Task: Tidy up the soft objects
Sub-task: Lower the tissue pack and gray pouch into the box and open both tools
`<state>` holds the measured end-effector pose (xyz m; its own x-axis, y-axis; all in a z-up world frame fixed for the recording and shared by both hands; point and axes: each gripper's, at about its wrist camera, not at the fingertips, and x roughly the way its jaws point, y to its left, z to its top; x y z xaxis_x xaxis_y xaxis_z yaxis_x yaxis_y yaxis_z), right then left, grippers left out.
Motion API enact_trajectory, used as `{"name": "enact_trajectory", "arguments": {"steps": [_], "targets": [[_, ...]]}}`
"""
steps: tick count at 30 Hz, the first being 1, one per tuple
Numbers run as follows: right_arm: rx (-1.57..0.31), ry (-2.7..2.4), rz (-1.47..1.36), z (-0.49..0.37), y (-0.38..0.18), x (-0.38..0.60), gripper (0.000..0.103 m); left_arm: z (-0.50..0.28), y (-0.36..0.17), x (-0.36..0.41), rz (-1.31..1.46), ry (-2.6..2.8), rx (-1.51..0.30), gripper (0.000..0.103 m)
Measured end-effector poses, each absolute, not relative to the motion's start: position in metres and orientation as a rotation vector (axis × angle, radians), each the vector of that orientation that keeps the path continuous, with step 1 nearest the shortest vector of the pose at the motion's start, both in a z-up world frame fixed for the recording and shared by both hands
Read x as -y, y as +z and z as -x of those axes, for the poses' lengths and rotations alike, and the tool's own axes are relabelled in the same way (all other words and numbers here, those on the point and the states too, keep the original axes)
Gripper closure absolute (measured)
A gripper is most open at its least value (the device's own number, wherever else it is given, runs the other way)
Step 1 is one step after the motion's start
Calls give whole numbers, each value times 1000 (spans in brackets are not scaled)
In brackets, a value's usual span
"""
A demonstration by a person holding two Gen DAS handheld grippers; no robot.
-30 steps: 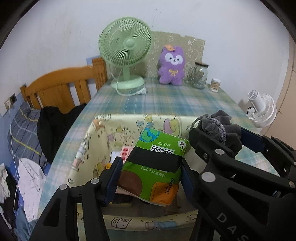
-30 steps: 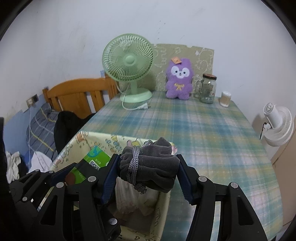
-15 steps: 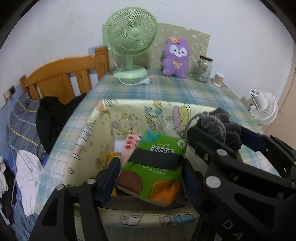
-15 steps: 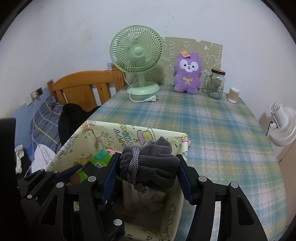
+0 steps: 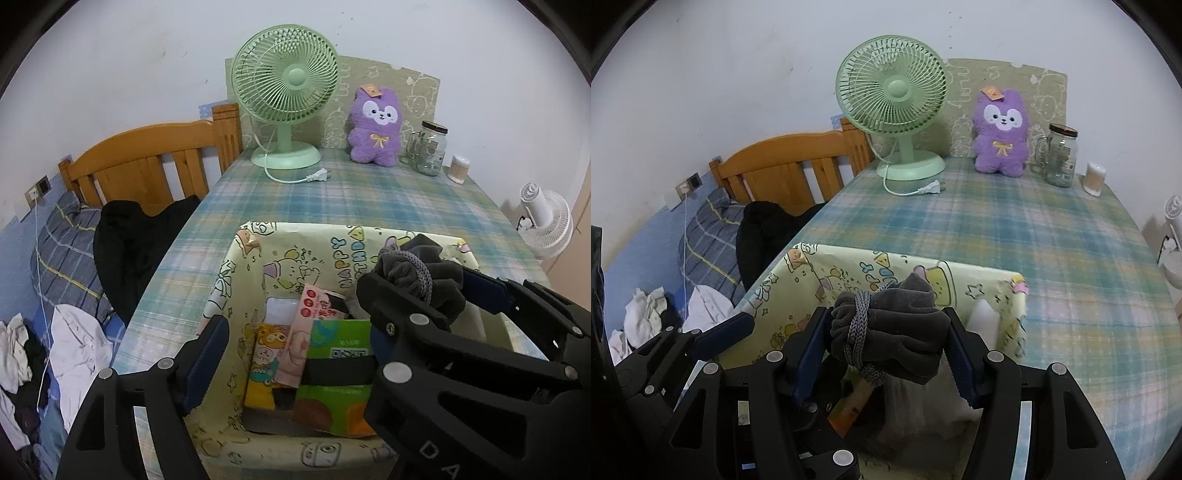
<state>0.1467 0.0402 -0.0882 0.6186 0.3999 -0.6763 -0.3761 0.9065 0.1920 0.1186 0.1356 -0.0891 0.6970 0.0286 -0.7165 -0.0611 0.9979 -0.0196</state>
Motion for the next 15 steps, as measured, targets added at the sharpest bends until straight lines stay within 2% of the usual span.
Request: {"name": "enact_trajectory", "arguments": {"steps": [6,8,15], "targets": [[-790,452,-7,-157,-87,-48,37,-124,-88,-138,47,43,-797,22],[-807,450,-11,-160,-89,-48,27,-125,-88,-138,48,32,-796,20],[-803,402,34,-164,-89,-47,12,-130,-90,-135,43,17,-794,16]]}}
